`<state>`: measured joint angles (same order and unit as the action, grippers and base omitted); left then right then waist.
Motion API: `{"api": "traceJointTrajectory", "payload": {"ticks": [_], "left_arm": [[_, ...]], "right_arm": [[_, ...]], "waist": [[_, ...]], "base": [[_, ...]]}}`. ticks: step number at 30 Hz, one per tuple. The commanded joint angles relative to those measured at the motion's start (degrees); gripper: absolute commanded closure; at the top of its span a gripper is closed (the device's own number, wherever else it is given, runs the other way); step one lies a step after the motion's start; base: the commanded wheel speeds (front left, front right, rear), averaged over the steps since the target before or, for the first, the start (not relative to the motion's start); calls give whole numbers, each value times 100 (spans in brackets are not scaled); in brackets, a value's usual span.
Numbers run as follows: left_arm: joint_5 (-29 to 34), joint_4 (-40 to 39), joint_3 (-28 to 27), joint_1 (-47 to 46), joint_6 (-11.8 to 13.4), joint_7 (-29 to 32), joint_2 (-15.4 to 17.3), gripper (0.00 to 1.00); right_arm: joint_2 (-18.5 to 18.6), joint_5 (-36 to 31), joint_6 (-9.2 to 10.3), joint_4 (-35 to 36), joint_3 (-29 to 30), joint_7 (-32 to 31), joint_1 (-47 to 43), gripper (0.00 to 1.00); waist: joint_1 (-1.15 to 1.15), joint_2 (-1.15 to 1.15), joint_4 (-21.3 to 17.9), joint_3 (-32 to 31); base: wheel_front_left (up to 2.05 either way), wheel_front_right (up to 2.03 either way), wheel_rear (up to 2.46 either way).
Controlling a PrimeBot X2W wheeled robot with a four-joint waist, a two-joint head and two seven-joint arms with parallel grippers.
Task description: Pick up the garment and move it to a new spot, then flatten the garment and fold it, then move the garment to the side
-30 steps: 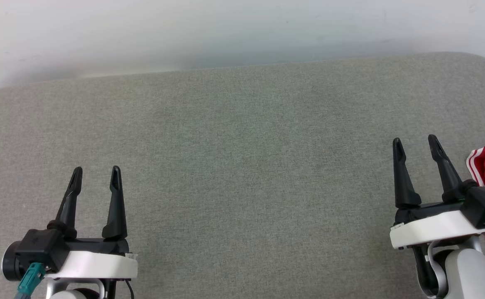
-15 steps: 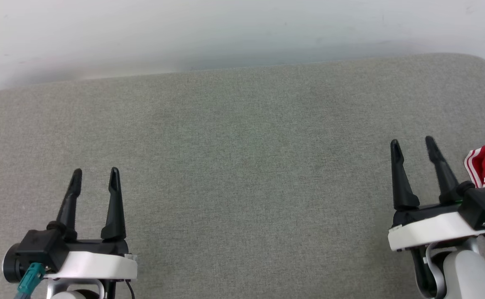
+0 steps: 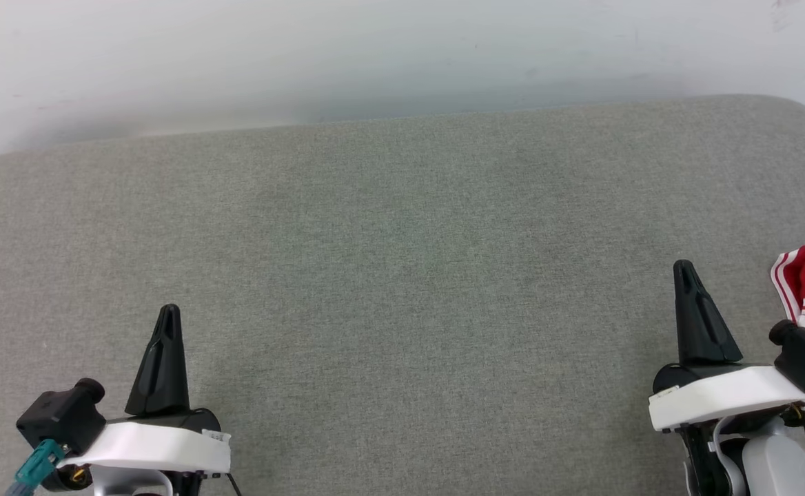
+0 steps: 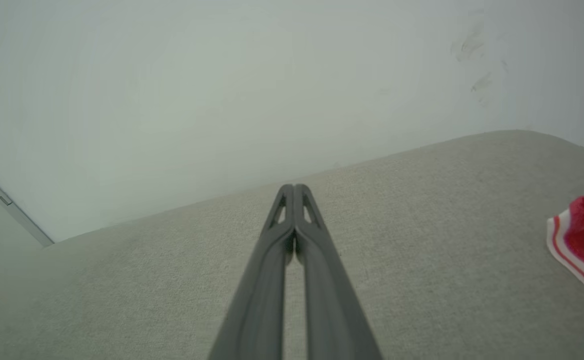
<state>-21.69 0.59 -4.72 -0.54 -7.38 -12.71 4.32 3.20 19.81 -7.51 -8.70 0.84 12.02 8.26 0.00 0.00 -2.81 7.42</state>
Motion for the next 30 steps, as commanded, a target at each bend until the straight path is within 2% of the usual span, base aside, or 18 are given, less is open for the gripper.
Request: {"api": "traceJointTrajectory", "payload": {"ticks": [1,30], "left_arm": [[-350,-14,8,-135,5,58,46,100],[-2883,479,86,-307,-7,612,90,100]], "right_arm": [[62,367,0,55,-2,-47,60,100],[146,2967,1,-142,53,-574,-49,100]], "waist": [[0,0,6,-14],[0,0,75,-191]], "base": [[0,0,0],[0,0,0]]}}
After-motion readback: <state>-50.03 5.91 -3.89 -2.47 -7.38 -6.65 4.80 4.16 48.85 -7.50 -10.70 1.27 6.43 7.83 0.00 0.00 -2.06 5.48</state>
